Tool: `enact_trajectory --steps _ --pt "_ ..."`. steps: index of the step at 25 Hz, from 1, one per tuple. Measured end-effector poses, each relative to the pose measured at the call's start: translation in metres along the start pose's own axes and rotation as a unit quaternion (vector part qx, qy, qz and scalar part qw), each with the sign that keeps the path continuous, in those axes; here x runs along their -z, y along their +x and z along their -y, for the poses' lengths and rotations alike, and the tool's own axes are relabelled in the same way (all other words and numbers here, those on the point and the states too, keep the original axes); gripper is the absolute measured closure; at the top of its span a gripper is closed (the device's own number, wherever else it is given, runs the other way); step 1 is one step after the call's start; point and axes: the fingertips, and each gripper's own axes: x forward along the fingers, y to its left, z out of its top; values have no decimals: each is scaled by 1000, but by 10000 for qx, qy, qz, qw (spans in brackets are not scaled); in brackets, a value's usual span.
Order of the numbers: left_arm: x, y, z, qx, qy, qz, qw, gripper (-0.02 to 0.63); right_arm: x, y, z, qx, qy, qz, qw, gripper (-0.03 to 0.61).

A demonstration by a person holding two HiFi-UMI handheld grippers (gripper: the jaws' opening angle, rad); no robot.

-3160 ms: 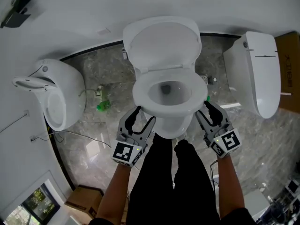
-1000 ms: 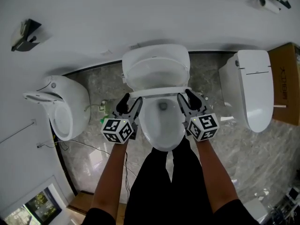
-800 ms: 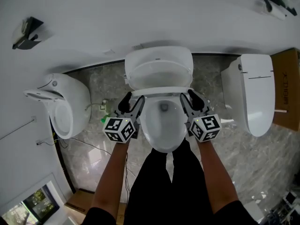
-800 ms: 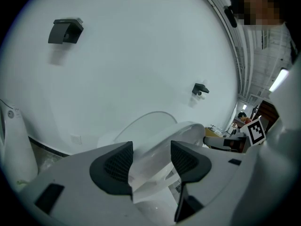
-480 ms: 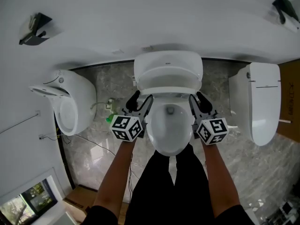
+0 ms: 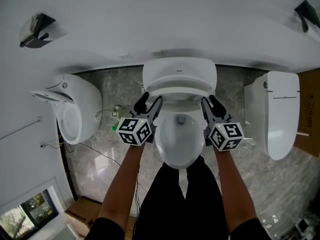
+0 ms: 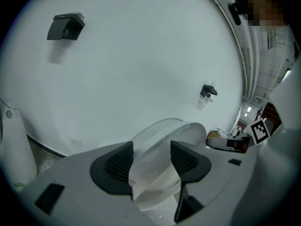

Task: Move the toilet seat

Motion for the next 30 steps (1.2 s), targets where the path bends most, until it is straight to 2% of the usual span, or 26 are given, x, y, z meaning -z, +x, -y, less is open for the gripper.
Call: enact_trajectory --steps 7,17,22,27,30 --pt "-2 8 -2 -76 54 -71 9999 360 -3 8 5 61 -123 -60 9999 437" --pt "-5 17 -7 -175 374 -81 9991 360 -7 19 6 40 -496 -194 9986 439" --pt "-9 24 -12 -175 55 8 9998 361 -9 26 11 126 -548 -241 9981 439" --pt "-10 26 -13 -177 111 14 9998 373 -11 28 14 228 -576 -150 9980 456" --pt "-11 24 -9 -32 39 51 10000 359 -11 27 9 109 -554 -145 9983 446"
